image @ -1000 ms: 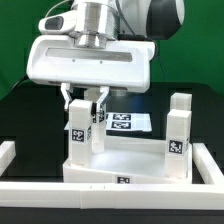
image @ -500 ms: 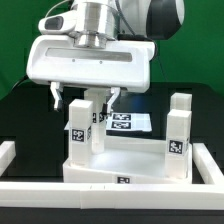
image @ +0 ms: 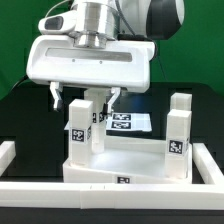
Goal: Assemble desk
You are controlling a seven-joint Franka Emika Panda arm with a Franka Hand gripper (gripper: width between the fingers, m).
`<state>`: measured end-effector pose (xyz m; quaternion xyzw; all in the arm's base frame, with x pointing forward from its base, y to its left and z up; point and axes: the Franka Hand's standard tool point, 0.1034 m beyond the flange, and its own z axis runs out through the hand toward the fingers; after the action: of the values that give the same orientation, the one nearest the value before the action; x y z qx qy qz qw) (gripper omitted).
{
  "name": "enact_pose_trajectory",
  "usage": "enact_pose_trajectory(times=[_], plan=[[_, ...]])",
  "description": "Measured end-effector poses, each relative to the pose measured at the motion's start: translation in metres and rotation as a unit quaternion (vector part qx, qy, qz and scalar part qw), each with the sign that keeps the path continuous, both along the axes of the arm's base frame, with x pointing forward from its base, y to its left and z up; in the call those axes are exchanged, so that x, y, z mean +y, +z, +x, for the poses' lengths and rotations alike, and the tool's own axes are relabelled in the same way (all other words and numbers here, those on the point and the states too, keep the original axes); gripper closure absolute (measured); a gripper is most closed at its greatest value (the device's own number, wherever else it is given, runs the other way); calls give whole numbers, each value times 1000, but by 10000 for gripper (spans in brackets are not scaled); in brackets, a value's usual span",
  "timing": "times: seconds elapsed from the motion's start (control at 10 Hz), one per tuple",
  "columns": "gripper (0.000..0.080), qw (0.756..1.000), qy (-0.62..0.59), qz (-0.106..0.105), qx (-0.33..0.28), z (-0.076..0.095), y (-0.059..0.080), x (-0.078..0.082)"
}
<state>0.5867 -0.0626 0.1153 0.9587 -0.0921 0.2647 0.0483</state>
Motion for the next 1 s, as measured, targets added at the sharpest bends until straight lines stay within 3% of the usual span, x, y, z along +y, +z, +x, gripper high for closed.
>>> enact_pose_trajectory(times=[0.1, 0.3, 0.4, 0.7, 1.0], plan=[[150, 1000, 1, 2, 6, 0, 0, -1], [150, 999, -7, 36, 39, 5, 16, -10], [150, 998, -11, 43, 46, 7, 15, -12], [150, 981, -18, 115, 152, 12, 20, 0], [150, 982, -19, 114, 150, 15, 19, 1]])
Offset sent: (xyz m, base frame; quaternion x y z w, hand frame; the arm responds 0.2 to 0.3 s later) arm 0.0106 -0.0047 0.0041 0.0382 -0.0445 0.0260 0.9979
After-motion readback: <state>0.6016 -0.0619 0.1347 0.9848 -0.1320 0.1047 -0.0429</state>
